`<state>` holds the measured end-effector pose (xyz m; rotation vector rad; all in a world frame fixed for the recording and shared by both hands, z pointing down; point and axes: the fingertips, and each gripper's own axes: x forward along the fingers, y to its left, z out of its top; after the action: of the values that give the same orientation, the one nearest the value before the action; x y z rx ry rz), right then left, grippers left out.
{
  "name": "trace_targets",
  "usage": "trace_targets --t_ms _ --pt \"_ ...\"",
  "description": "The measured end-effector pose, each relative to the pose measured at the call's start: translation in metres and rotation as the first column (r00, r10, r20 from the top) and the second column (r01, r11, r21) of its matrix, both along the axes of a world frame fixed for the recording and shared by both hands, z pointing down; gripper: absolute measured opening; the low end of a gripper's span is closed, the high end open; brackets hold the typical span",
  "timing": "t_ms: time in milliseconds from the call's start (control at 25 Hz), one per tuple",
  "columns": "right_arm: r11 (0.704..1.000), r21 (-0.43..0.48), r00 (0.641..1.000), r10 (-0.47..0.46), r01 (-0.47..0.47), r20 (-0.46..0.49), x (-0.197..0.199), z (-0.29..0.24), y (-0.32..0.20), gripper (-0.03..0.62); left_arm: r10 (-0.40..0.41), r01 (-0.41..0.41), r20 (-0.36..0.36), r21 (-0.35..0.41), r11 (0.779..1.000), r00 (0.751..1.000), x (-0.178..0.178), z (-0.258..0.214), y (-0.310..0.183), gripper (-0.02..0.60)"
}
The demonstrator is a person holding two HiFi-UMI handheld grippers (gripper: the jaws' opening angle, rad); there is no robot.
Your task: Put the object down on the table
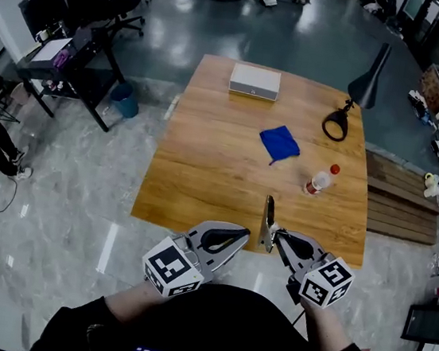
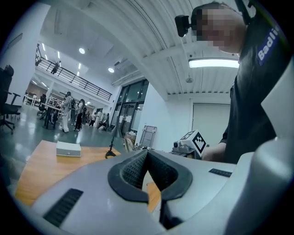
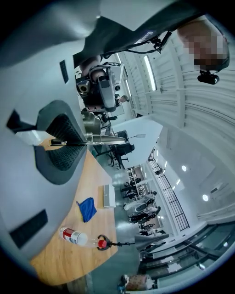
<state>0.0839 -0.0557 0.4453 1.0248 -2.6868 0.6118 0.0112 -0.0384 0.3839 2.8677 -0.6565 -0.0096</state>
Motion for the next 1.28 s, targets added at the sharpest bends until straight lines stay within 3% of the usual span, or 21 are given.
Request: trace_targets --t_ms 200,360,920,1120,1280 --pt "0.999 0.001 0.998 0.037 -0.037 -0.060 -0.029 0.007 -0.033 0.006 0.076 -0.076 -0.004 0.003 0.997 0.997 -0.020 0.002 -0.026 0.003" --pt "0.999 -0.013 0.995 0.030 -0.031 -0.098 -0.039 0.017 -0.054 0.006 0.085 -0.085 -0.016 -0.010 0.996 0.996 -0.024 0.002 -0.044 0.003" --pt "0.997 -0.031 0.972 -0.081 0.076 -0.220 -0.013 0.064 -0.117 0.006 -0.057 0.057 0.015 -0.044 0.997 0.998 -0.007 0.011 -0.093 0.003" --pt "0.991 -0.009 0.931 -0.125 0.130 -0.343 -0.005 0.095 -0.132 0.006 -0.090 0.091 0.020 -0.061 0.994 0.996 0.002 0.013 -0.098 0.003" --pt "0.983 -0.004 0.868 -0.166 0.186 -0.469 -0.002 0.126 -0.143 0.006 -0.124 0.125 0.018 -0.062 0.990 0.992 0.004 0.011 -0.101 0.003"
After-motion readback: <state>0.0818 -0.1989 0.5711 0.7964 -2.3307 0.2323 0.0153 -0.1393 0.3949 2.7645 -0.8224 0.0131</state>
